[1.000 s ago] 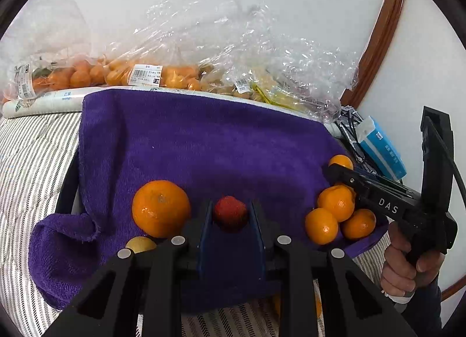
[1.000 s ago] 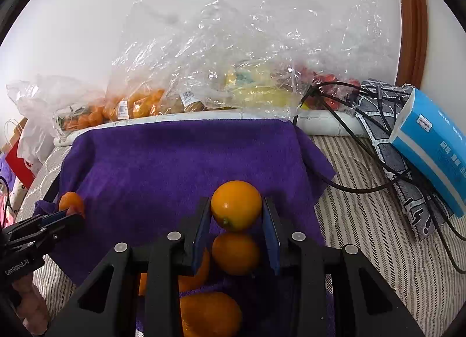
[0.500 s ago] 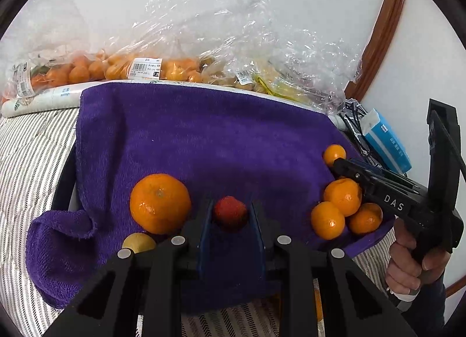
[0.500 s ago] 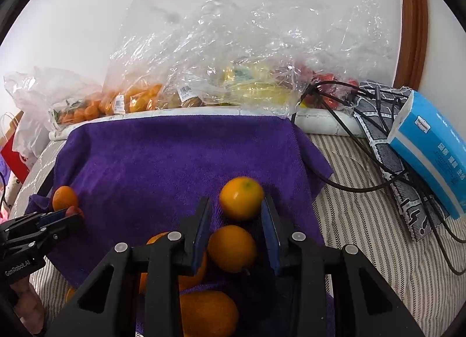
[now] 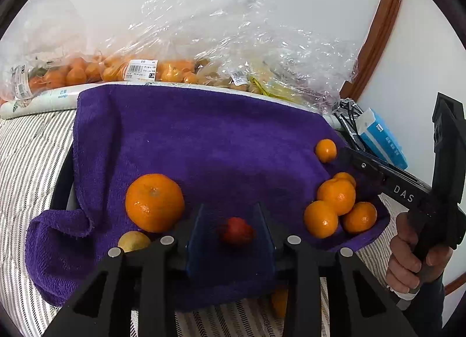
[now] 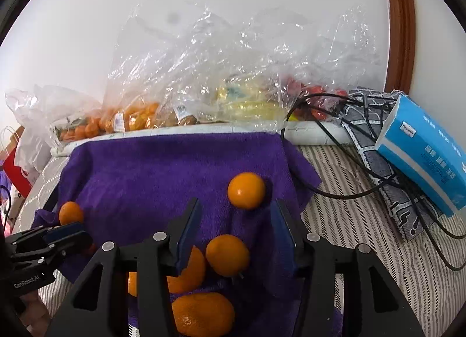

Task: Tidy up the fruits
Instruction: 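Carry the orange onto the towel and release it with the right gripper while the left carries the tomato, then lower the red tomato onto the towel and open the left gripper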

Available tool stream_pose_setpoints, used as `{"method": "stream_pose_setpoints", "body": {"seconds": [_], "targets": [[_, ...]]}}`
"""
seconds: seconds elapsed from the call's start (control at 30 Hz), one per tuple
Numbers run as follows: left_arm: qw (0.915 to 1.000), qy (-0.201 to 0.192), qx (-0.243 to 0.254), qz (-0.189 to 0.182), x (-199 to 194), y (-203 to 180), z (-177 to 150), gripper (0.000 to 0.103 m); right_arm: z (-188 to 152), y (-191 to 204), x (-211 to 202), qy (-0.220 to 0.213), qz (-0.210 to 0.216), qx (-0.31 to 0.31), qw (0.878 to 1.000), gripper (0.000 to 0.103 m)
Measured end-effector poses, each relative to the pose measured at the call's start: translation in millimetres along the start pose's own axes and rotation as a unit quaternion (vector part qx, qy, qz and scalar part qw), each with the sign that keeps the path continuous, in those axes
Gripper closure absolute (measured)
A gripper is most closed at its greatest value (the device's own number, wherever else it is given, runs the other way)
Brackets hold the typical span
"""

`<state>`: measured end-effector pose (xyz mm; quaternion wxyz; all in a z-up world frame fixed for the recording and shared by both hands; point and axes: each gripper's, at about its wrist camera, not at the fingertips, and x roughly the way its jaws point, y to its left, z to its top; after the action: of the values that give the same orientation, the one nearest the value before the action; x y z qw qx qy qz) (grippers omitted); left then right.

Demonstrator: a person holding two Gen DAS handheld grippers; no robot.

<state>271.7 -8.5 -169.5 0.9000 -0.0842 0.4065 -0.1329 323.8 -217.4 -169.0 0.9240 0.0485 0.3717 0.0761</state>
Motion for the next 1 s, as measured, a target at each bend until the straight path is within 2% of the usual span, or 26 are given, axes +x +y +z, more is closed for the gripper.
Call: {"method": "stream_pose_setpoints", "body": {"seconds": [0.5,0.6,0.83,1.0], "targets": [[0.9997,-0.023,0.011,0.006,-18,-9,2,0.065,11,20,-42,-0.054,0.006,-0.022,0.998,0.053],[0.9993,-0.037,0.006,-0.002,-31,-9,5,0.061,12,27,-59,-0.054,0.016,-0.025,0.998,0.053],[0.9992,-0.039,-0.004,-0.007,-55,0,-3,0.059,-4,45,-96,-0.057,0.014,-0.038,0.998,0.054],[0.9988,-0.046,-0.003,0.014,-78,11,-17,0.058,-24,57,-110,-0.045,0.015,-0.042,0.998,0.054]]}}
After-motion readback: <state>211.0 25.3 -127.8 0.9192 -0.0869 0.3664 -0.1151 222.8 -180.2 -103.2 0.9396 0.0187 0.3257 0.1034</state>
